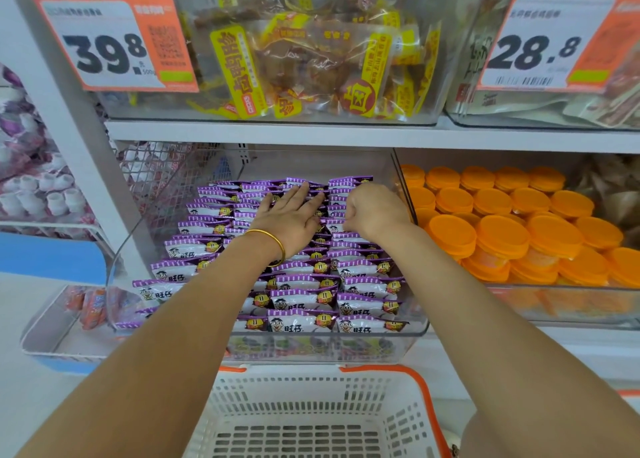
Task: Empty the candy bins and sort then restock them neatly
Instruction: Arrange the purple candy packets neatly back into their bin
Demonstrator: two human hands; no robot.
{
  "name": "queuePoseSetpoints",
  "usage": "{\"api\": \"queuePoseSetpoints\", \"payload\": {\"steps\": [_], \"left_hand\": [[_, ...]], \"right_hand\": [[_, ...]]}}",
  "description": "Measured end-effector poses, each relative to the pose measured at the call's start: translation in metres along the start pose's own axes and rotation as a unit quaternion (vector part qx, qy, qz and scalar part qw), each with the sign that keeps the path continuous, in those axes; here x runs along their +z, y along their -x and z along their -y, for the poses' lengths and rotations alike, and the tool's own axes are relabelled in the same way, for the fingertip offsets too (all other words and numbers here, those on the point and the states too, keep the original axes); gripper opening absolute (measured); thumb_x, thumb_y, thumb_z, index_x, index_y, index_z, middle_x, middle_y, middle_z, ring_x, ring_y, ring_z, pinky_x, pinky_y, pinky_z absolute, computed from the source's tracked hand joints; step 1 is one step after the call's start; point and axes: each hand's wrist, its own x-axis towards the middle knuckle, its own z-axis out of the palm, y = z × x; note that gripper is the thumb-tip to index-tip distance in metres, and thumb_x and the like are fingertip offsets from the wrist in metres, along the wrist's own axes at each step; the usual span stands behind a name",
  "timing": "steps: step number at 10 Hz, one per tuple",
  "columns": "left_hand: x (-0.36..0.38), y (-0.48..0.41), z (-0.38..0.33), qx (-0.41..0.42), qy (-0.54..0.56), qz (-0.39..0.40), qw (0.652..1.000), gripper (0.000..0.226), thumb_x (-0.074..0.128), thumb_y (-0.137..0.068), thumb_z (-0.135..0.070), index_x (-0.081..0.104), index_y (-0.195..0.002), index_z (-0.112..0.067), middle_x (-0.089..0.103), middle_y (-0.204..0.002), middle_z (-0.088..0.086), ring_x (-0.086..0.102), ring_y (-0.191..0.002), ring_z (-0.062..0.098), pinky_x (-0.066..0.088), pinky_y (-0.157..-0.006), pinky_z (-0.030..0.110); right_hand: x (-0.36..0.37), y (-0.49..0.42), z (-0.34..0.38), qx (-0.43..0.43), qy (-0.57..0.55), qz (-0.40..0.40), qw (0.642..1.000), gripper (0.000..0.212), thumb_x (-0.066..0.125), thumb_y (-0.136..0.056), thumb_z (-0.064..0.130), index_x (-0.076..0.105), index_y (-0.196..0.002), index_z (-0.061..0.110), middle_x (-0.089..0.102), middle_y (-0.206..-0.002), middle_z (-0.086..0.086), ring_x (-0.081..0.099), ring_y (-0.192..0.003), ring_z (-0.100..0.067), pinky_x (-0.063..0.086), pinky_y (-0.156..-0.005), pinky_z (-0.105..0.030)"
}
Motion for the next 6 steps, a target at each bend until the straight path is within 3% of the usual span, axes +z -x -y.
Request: {"api": "queuePoseSetpoints", "payload": {"steps": [2, 5, 6], "left_hand": [[0.0003, 0.0, -0.0007, -0.001, 0.001, 0.003, 1.0, 0.051, 0.014, -0.102, -0.039, -0.001, -0.151, -0.033, -0.013, -0.159, -0.003, -0.01, -0.146, 0.012, -0.007, -0.118, 0.043], [0.0009, -0.0027, 0.001, 0.002, 0.002, 0.003, 1.0, 0.051, 0.015, -0.102, -0.039, 0.001, -0.151, -0.033, -0.011, -0.159, -0.003, -0.008, -0.147, 0.012, -0.006, -0.118, 0.044], [-0.007, -0.0041, 0.0018, 0.01, 0.022, 0.004, 1.0, 0.052, 0.019, -0.102, -0.041, 0.004, -0.152, -0.03, -0.004, -0.16, -0.002, -0.003, -0.147, 0.015, -0.002, -0.119, 0.046]], "right_hand": [[0.0033, -0.0029, -0.0041, 0.038, -0.018, -0.02, 0.999, 0.013, 0.069, -0.085, 0.009, 0.067, -0.098, 0.008, 0.067, -0.102, -0.011, 0.065, -0.095, -0.024, 0.052, -0.079, -0.031], [-0.0002, -0.0045, -0.0014, 0.043, -0.018, 0.0, 0.999, 0.02, 0.067, -0.087, 0.007, 0.065, -0.106, 0.005, 0.065, -0.107, -0.012, 0.063, -0.097, -0.025, 0.048, -0.075, -0.028], [-0.0044, -0.0035, -0.0059, 0.012, 0.001, -0.005, 1.0, 0.025, 0.065, -0.087, 0.005, 0.066, -0.112, 0.004, 0.065, -0.112, -0.013, 0.063, -0.102, -0.026, 0.049, -0.087, -0.031]]}}
